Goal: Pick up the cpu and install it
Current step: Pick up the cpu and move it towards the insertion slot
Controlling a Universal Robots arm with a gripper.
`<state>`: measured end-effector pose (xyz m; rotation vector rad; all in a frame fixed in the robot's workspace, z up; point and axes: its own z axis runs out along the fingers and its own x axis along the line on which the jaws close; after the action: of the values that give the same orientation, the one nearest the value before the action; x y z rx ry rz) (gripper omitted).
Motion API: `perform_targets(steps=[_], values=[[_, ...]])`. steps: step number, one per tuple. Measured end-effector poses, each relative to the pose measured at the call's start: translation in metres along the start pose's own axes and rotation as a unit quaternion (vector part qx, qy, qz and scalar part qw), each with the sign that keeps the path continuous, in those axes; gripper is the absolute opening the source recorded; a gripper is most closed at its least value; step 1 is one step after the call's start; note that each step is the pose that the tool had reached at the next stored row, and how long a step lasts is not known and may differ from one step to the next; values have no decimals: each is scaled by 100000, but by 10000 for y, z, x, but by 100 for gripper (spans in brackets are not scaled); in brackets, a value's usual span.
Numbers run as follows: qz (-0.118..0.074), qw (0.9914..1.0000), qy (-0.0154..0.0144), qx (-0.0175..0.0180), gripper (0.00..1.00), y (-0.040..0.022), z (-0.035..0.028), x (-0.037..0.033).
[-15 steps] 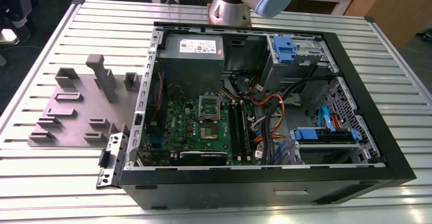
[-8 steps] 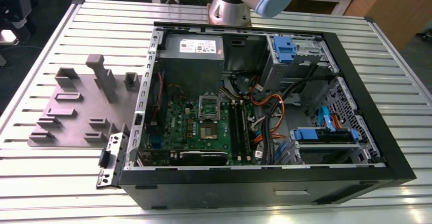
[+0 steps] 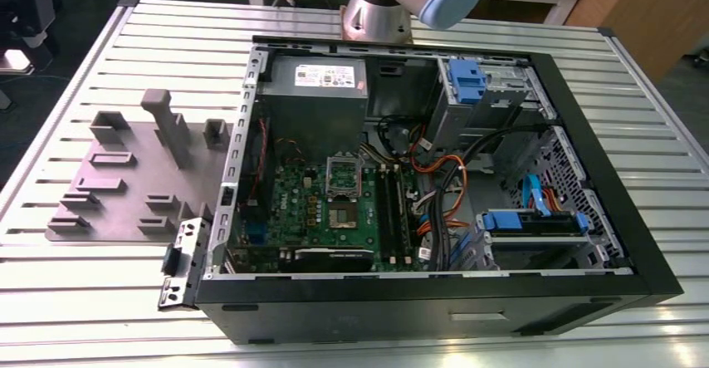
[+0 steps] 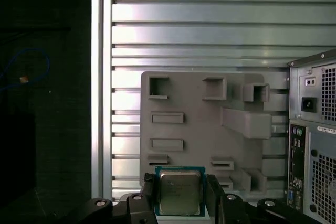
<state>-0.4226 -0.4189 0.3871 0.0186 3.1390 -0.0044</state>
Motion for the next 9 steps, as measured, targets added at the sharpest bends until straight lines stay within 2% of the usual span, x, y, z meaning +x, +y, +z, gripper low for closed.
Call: perform_targets(steps=[9], values=[[5,100000,2,2,47,-28,0,-7]])
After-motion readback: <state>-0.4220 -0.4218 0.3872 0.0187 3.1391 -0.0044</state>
